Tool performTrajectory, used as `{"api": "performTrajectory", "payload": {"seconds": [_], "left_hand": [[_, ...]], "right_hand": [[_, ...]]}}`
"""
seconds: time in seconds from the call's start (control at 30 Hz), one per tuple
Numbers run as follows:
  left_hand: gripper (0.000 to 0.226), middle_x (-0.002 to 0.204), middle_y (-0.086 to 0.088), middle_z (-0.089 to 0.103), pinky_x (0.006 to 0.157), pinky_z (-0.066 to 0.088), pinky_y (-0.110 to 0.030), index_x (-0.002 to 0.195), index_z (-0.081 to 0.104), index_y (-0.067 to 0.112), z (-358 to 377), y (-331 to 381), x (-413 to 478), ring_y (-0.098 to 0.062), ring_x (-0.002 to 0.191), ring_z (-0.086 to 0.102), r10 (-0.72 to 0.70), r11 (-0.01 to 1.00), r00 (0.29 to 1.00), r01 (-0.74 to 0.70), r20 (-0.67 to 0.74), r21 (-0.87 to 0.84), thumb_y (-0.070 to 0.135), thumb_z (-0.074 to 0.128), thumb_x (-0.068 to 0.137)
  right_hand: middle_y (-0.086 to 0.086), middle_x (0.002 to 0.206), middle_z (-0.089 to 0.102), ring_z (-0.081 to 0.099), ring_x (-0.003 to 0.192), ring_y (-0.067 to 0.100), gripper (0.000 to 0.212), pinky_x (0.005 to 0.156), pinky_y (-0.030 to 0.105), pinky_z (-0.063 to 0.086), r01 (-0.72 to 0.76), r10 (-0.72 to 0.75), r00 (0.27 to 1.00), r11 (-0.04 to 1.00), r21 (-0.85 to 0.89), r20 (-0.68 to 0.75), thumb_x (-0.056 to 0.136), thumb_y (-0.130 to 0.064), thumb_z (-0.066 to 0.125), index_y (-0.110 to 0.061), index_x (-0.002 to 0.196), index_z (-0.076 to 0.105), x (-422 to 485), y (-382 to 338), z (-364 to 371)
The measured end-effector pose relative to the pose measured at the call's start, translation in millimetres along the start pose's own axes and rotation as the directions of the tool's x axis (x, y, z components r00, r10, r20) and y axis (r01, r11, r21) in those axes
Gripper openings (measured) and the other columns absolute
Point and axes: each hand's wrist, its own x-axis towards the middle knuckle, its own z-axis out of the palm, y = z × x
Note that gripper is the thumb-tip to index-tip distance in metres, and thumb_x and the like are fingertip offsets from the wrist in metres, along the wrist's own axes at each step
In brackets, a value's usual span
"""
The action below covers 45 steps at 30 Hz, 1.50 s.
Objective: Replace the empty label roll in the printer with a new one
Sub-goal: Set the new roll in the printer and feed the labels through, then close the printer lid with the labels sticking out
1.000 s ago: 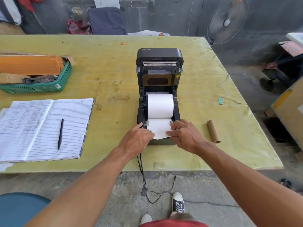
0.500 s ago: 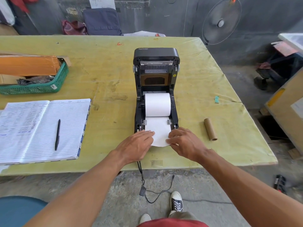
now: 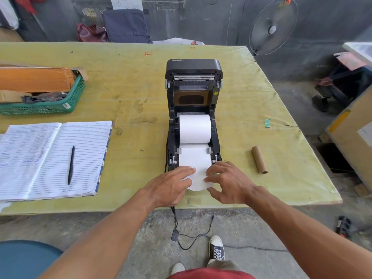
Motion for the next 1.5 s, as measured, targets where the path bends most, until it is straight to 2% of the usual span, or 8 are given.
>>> {"api": "performTrajectory", "payload": {"seconds": [0.13, 0.23, 0.37, 0.47, 0.57, 0.97, 1.37, 1.5], "left_hand": [[0.008, 0.139, -0.027, 0.051, 0.100, 0.051, -0.042, 0.078, 0.057, 0.005, -4, 0, 0, -0.035, 0.132, 0.046, -0.001, 1.000, 1.000, 0.001, 0.006, -0.017, 0.009, 0.058, 0.085], [0.020, 0.143, -0.026, 0.047, 0.110, 0.040, -0.042, 0.092, 0.065, 0.005, -3, 2, 0, -0.033, 0.136, 0.041, -0.103, 0.989, 0.995, 0.102, 0.004, -0.102, 0.020, 0.052, 0.086], [0.029, 0.121, -0.019, 0.064, 0.104, 0.047, -0.037, 0.113, 0.066, 0.000, -6, -4, 11, -0.029, 0.114, 0.058, -0.236, 0.964, 0.967, 0.221, -0.099, -0.146, 0.001, 0.051, 0.088], [0.016, 0.102, -0.008, 0.063, 0.083, 0.051, -0.032, 0.108, 0.066, 0.005, -11, -10, 16, -0.020, 0.091, 0.056, -0.225, 0.972, 0.970, 0.217, -0.087, -0.094, 0.006, 0.056, 0.095], [0.014, 0.098, -0.008, 0.063, 0.074, 0.051, -0.030, 0.103, 0.068, 0.005, -11, -13, 19, -0.020, 0.087, 0.055, -0.270, 0.960, 0.962, 0.264, -0.053, -0.094, 0.000, 0.059, 0.093], [0.018, 0.100, -0.006, 0.063, 0.081, 0.042, -0.026, 0.102, 0.068, 0.005, -15, -19, 28, -0.019, 0.091, 0.054, -0.284, 0.949, 0.959, 0.283, 0.015, -0.140, 0.013, 0.052, 0.100], [0.016, 0.094, 0.002, 0.060, 0.061, 0.037, -0.010, 0.098, 0.070, 0.010, -73, -49, 57, -0.012, 0.078, 0.055, -0.416, 0.899, 0.891, 0.373, -0.181, -0.232, 0.010, 0.054, 0.097], [0.012, 0.090, -0.003, 0.064, 0.070, 0.042, -0.022, 0.092, 0.069, 0.009, -122, -67, 90, -0.014, 0.080, 0.055, -0.503, 0.862, 0.787, 0.427, -0.358, -0.273, 0.008, 0.057, 0.094]], "right_hand": [[0.004, 0.116, 0.072, 0.063, 0.106, 0.023, 0.045, 0.094, 0.042, 0.048, -0.059, 0.059, 0.998, 0.995, 0.080, 0.008, 0.080, -0.031, 0.052, -0.014, 0.116, 0.074, 3, -1, -3], [0.007, 0.110, 0.075, 0.066, 0.100, 0.026, 0.036, 0.091, 0.041, 0.050, -0.083, 0.085, 0.996, 0.994, 0.074, -0.022, 0.089, -0.018, 0.052, -0.012, 0.116, 0.074, 10, 1, -2], [0.008, 0.098, 0.068, 0.059, 0.089, 0.031, 0.020, 0.079, 0.042, 0.048, -0.082, 0.082, 0.996, 0.997, -0.008, -0.031, 0.097, -0.014, 0.055, -0.010, 0.109, 0.070, 21, 0, 4], [0.013, 0.102, 0.062, 0.057, 0.088, 0.035, 0.017, 0.078, 0.045, 0.048, -0.121, 0.121, 0.991, 0.993, -0.007, -0.054, 0.096, -0.009, 0.057, -0.005, 0.110, 0.065, 28, 2, 6], [0.012, 0.104, 0.060, 0.057, 0.091, 0.034, 0.015, 0.079, 0.045, 0.048, -0.139, 0.139, 0.990, 0.990, 0.005, -0.033, 0.098, -0.007, 0.054, -0.004, 0.111, 0.062, 33, 5, 7], [0.009, 0.118, 0.057, 0.057, 0.101, 0.029, 0.027, 0.084, 0.037, 0.046, -0.244, 0.241, 0.970, 0.967, 0.080, 0.042, 0.097, -0.017, 0.060, -0.009, 0.123, 0.060, 36, 3, -4], [0.003, 0.104, 0.060, 0.059, 0.085, 0.025, 0.015, 0.076, 0.036, 0.050, -0.370, 0.391, 0.915, 0.910, 0.187, -0.094, 0.097, -0.021, 0.058, -0.009, 0.101, 0.067, 51, 2, -46], [0.009, 0.096, 0.067, 0.063, 0.083, 0.028, 0.017, 0.078, 0.042, 0.053, -0.359, 0.397, 0.876, 0.916, 0.179, -0.273, 0.097, -0.018, 0.058, -0.007, 0.096, 0.070, 73, 26, -91]]}}
